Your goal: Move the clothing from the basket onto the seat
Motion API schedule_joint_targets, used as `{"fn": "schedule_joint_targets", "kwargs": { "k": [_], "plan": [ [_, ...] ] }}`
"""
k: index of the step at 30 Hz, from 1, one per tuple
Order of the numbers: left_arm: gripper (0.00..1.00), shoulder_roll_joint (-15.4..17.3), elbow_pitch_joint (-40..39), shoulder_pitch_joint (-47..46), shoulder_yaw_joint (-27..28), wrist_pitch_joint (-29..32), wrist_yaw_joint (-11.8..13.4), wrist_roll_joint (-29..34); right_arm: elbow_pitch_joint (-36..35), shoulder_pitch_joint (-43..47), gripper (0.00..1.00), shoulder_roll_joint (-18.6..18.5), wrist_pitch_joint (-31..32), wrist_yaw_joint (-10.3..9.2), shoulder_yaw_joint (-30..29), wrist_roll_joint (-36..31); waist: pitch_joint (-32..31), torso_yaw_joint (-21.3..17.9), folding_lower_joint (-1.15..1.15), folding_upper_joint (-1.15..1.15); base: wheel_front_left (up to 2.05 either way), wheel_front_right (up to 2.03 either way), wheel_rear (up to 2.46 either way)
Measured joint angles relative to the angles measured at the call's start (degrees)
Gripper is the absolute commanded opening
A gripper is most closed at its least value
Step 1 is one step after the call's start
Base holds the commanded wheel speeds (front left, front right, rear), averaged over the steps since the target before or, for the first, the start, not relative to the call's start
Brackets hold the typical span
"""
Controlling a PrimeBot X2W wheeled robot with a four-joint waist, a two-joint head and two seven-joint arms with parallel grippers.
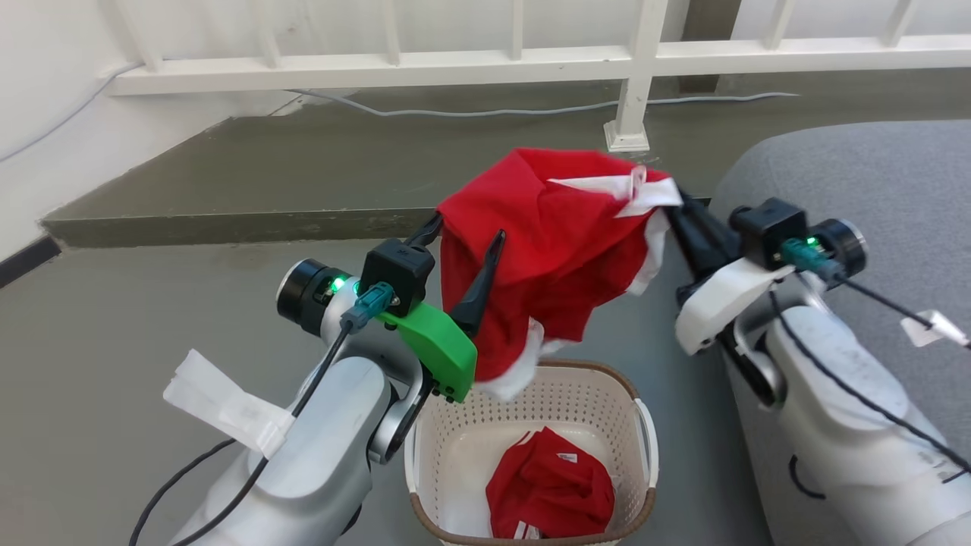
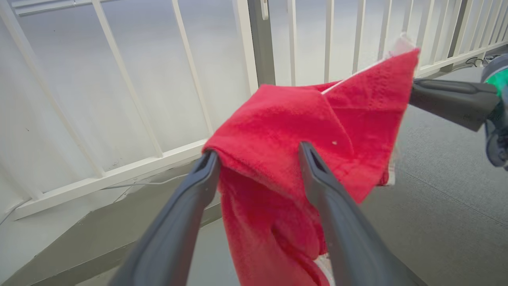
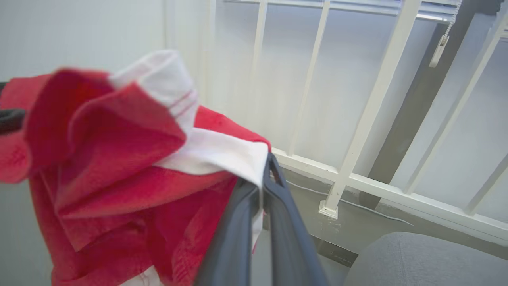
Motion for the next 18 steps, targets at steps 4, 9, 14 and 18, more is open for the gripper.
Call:
{"fn": "schedule_joint_targets", "kwargs": {
  "k": [4, 9, 14, 18],
  "plan": [
    [1.00, 0.5, 0.3, 0.5, 0.4, 0.0, 0.2, -0.2, -2.1, 0.0, 0.00, -1.9, 0.0, -1.59, -3.1, 0.1, 0.3, -0.7, 0.00, 0.00, 0.00, 0.00, 0.00],
    [1.00, 0.9, 0.6, 1.2, 0.8, 0.0, 0.2, -0.2, -4.1, 1.2, 0.00, -4.9, 0.0, -2.49, -6.4, 0.4, 0.5, -1.0, 0.00, 0.00, 0.00, 0.00, 0.00],
    [1.00, 0.8, 0.5, 1.3, 0.6, -0.5, 0.2, -0.2, -6.4, 3.0, 0.00, -5.7, 0.0, -3.08, -8.2, 0.4, 0.6, -1.2, 0.00, 0.00, 0.00, 0.00, 0.00],
    [1.00, 0.8, 0.3, 2.3, 0.4, -1.0, 0.2, -0.2, -8.4, 4.0, 0.00, -6.5, 0.0, -3.60, -9.7, 0.4, 0.8, -2.1, 0.00, 0.00, 0.00, 0.00, 0.00]
  ]
}}
